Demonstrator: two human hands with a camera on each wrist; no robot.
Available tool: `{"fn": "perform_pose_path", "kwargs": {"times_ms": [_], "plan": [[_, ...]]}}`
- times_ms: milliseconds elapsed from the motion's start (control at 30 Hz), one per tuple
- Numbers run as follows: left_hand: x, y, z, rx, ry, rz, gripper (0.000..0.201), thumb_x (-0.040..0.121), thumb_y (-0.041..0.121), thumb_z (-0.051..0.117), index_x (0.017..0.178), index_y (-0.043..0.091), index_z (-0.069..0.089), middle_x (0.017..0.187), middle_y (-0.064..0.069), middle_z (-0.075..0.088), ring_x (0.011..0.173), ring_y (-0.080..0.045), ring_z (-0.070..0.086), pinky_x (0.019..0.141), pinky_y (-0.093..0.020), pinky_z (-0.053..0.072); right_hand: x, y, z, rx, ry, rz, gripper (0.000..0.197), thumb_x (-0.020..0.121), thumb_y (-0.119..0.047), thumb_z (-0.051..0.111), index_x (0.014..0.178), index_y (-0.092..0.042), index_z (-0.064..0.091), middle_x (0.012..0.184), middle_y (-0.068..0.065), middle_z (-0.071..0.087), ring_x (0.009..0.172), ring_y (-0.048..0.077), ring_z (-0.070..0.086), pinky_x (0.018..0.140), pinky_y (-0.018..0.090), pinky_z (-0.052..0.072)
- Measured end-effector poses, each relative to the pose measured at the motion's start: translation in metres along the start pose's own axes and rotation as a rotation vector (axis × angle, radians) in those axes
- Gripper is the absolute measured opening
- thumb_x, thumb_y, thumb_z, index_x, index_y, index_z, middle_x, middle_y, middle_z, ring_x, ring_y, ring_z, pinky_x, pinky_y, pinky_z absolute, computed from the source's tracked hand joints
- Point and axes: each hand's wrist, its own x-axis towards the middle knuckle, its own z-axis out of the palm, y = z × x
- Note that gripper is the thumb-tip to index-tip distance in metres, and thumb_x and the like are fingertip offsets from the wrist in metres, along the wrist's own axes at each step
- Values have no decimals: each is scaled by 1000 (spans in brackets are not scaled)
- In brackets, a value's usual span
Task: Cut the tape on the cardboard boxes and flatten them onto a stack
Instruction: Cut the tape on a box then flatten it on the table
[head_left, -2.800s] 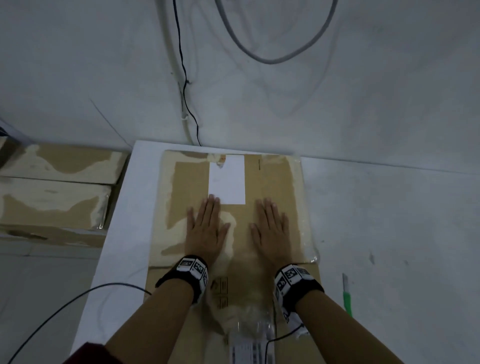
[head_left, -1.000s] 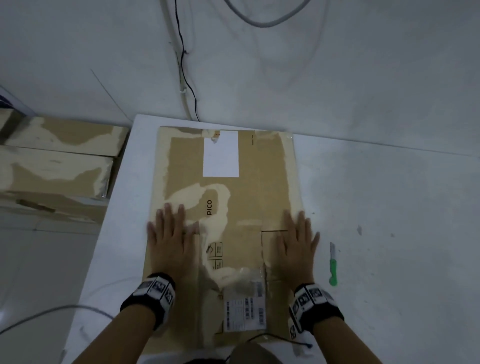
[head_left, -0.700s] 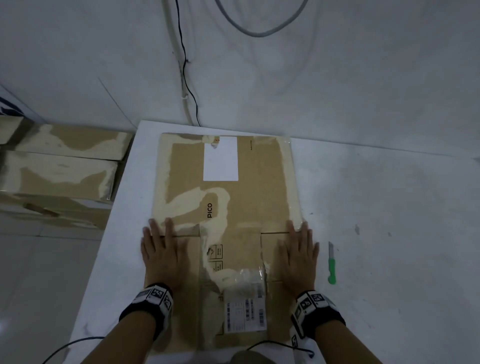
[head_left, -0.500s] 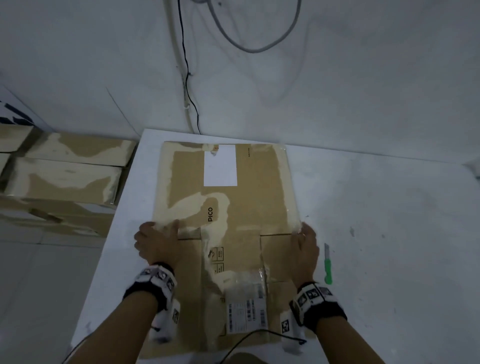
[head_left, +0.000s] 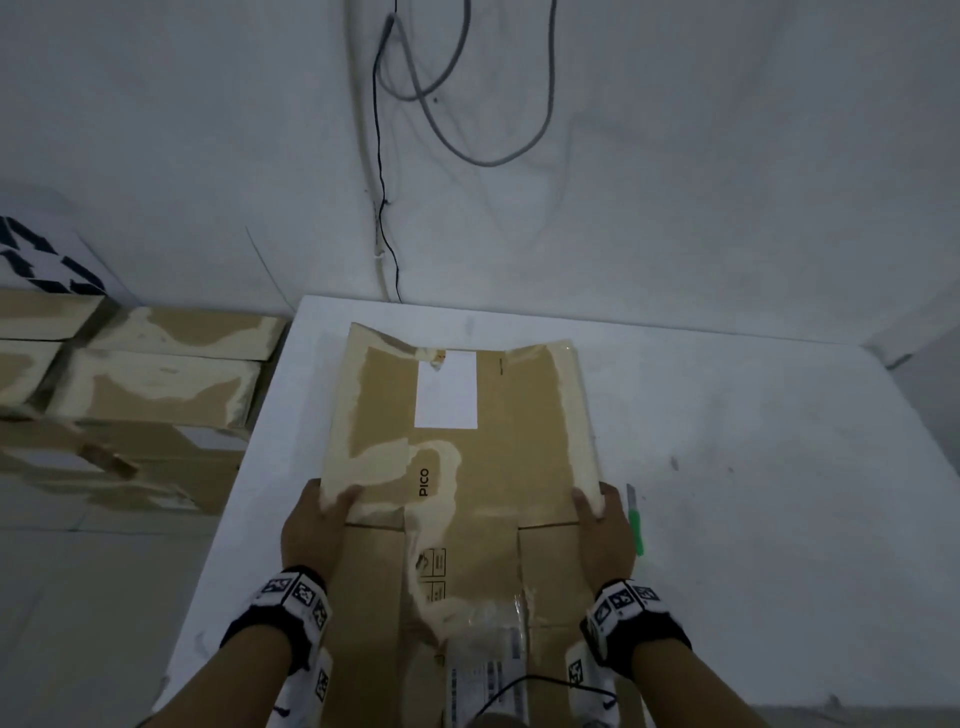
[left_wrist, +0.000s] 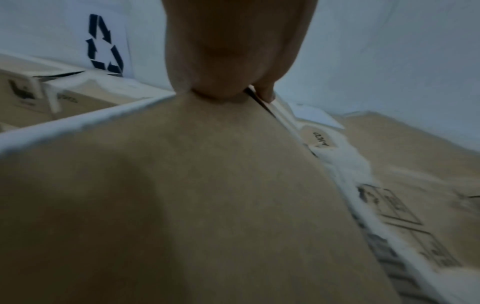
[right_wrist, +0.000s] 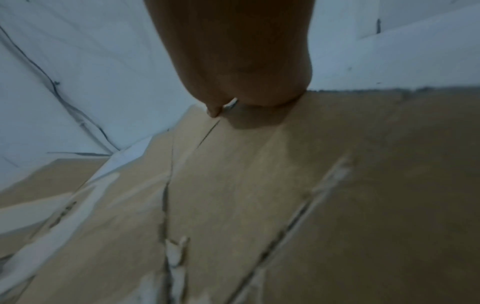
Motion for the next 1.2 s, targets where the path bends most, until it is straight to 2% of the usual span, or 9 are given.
{"fn": "perform_pose_path", "kwargs": {"times_ms": [133,200,300,533,767,900,1000,1100,1200], "plan": [[-2,35,5,-46,-27,107,36,93,35,60,115,7,56,112,-10,61,103,-28,56,84,-31,38,6,-9,-28,50,57,-40,41,99,-42,51,130,-15,52,108,1,62,101,26,61,80,27,40],[0,57,13,-80,-58,152,31,94,36,59,107,8,56,101,-7,61,94,-23,55,77,-29,37,18,-9,-49,68,81,-31,45,99,-45,51,133,-17,51,109,-1,60,105,25,60,85,29,42],[-5,97,38,-120,-97,237,27,95,35,57,100,8,55,93,-3,59,88,-21,54,70,-27,36,42,-7,-90,32,170,-17,51,96,-51,51,135,-17,50,122,7,63,110,30,59,96,39,47],[-29,190,149,-169,-205,328,28,97,34,54,106,8,52,98,-4,58,89,-20,53,74,-29,37,103,12,-221,1,324,26,44,95,-46,55,128,-16,55,116,16,65,105,35,60,91,40,46],[-86,258,311,-200,-302,306,31,96,35,55,111,7,54,105,-10,62,92,-23,56,76,-29,39,183,90,-354,-67,374,125,47,97,-44,53,131,-12,53,120,20,61,111,39,56,90,41,40],[-118,274,400,-174,-339,228,41,96,40,54,121,7,53,119,-12,62,106,-29,57,86,-32,43,232,143,-418,-126,335,164,45,97,-43,55,127,-11,55,119,22,61,110,40,57,95,45,41],[-137,281,452,-120,-331,150,58,95,45,52,137,6,44,138,-14,52,125,-32,49,103,-36,39,266,177,-448,-127,283,174,40,97,-39,56,123,-9,56,115,22,62,98,35,57,87,40,41],[-148,279,489,-103,-304,60,65,95,45,52,144,6,35,145,-14,45,132,-31,43,107,-35,32,297,203,-461,-135,203,187,40,97,-38,57,124,-8,54,114,23,62,89,28,52,82,36,40],[-148,271,513,-77,-285,12,61,95,44,52,141,5,40,139,-15,51,127,-33,47,104,-37,37,326,220,-461,-155,132,200,43,97,-40,57,127,-9,54,116,23,62,94,32,55,79,35,39]]}}
